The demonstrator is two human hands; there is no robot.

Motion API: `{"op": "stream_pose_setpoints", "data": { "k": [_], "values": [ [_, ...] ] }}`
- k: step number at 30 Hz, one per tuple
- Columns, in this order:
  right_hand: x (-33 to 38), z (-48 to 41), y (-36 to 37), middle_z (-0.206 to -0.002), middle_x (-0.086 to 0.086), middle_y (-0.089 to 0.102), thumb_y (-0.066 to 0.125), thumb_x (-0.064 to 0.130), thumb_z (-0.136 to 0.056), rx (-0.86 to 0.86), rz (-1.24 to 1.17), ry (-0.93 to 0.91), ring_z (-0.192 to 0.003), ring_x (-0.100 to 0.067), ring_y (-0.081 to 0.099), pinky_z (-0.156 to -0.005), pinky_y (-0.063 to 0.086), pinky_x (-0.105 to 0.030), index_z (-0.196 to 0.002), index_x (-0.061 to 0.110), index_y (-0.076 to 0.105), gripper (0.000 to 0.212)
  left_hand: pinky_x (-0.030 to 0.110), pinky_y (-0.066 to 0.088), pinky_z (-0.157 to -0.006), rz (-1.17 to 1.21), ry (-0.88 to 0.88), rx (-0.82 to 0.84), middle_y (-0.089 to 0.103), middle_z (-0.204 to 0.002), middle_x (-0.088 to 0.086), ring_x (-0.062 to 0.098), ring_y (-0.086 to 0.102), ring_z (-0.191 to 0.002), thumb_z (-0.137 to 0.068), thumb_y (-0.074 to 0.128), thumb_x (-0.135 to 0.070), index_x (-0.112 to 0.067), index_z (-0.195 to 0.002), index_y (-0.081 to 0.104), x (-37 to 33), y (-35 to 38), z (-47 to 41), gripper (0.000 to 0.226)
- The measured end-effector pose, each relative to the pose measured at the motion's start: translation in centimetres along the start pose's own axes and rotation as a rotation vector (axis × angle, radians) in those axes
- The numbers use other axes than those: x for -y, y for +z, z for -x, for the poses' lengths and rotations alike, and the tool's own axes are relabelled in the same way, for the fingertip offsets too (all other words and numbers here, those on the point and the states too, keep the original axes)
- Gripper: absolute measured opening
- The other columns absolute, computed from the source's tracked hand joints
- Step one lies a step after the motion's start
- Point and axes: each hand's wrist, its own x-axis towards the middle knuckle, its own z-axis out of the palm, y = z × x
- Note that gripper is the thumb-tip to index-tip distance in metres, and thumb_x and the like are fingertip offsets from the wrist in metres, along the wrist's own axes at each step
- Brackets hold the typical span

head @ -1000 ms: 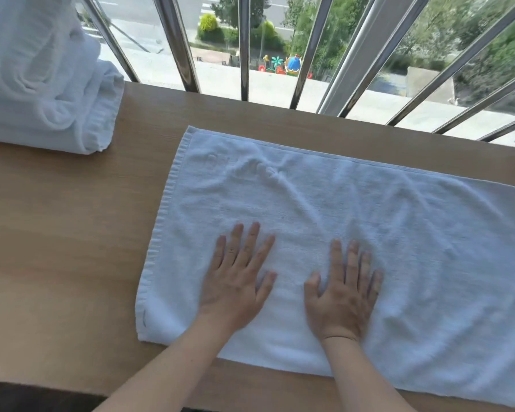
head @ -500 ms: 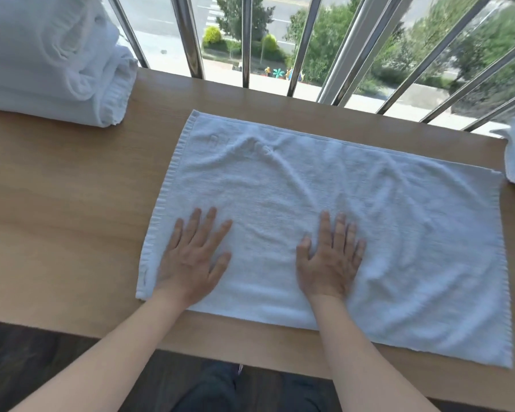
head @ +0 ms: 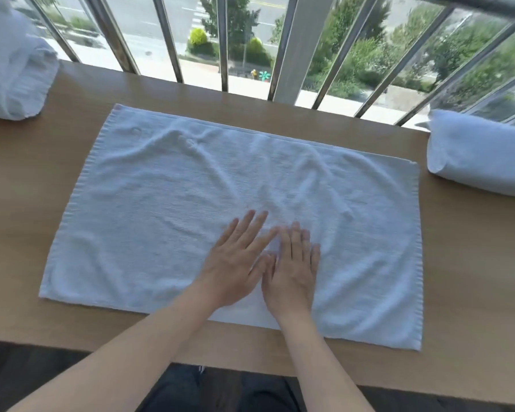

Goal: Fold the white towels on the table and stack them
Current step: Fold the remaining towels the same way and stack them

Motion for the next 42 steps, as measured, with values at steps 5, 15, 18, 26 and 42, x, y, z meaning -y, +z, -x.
{"op": "stream_pose_setpoints", "data": {
  "k": [5, 15, 18, 26, 42],
  "values": [
    [-10.9, 0.8, -3.3, -0.168, 0.003, -0.006, 0.011, 0.053, -0.101, 0.076, 0.221, 0.022, -0.153, -0.015, -0.012, -0.125, 0.0, -0.045, -0.159, 0.036, 0.001, 0.061, 0.047, 0.014, -0.122, -0.239, -0.008, 0.112, 0.013, -0.167, 0.0, 0.023, 0.007, -0.154, -0.101, 0.028, -0.051, -0.029, -0.158, 0.021, -1.3, 1.6, -0.3, 0.062],
    [-13.2, -9.4, -6.6, -0.166, -0.004, 0.015, 0.035, 0.038, -0.102, -0.056, 0.082, -0.061, -0.154, -0.024, 0.01, -0.124, 0.003, -0.05, -0.158, 0.019, 0.024, 0.06, 0.043, 0.005, -0.125, -0.065, -0.16, -0.073, 0.011, -0.167, 0.006, 0.024, 0.005, -0.155, -0.1, 0.034, -0.043, -0.019, -0.156, 0.031, -8.7, 3.3, -11.1, 0.062],
    [-13.0, -14.8, -6.1, -0.167, 0.001, 0.011, 0.034, 0.039, -0.104, 0.066, 0.12, -0.242, -0.155, -0.021, 0.004, -0.124, -0.004, -0.046, -0.158, 0.033, 0.021, 0.056, 0.04, -0.006, -0.125, -0.156, -0.245, 0.01, -0.006, -0.167, -0.002, 0.021, -0.007, -0.155, -0.099, 0.019, -0.046, -0.03, -0.158, 0.004, -8.5, 4.7, -13.9, 0.063],
    [-18.6, -20.7, -9.3, -0.168, 0.002, -0.006, 0.02, 0.05, -0.104, 0.045, 0.168, 0.141, -0.153, -0.018, -0.012, -0.122, -0.01, -0.048, -0.16, 0.032, 0.004, 0.061, 0.046, 0.004, -0.125, -0.187, -0.23, -0.01, 0.006, -0.168, 0.0, 0.022, 0.0, -0.155, -0.097, 0.026, -0.047, -0.03, -0.159, 0.018, -8.1, 5.4, -14.0, 0.065],
    [-26.8, -0.4, -12.1, -0.157, -0.005, 0.032, 0.046, 0.033, -0.098, -0.278, -0.211, 0.304, -0.147, -0.019, 0.025, -0.118, 0.025, -0.042, -0.138, 0.005, 0.054, 0.049, 0.043, 0.049, -0.091, 0.273, 0.084, -0.057, 0.067, -0.114, 0.004, 0.025, 0.063, -0.104, -0.099, 0.059, -0.024, -0.015, -0.14, 0.055, -20.2, 6.7, -26.2, 0.042]
  ]
}}
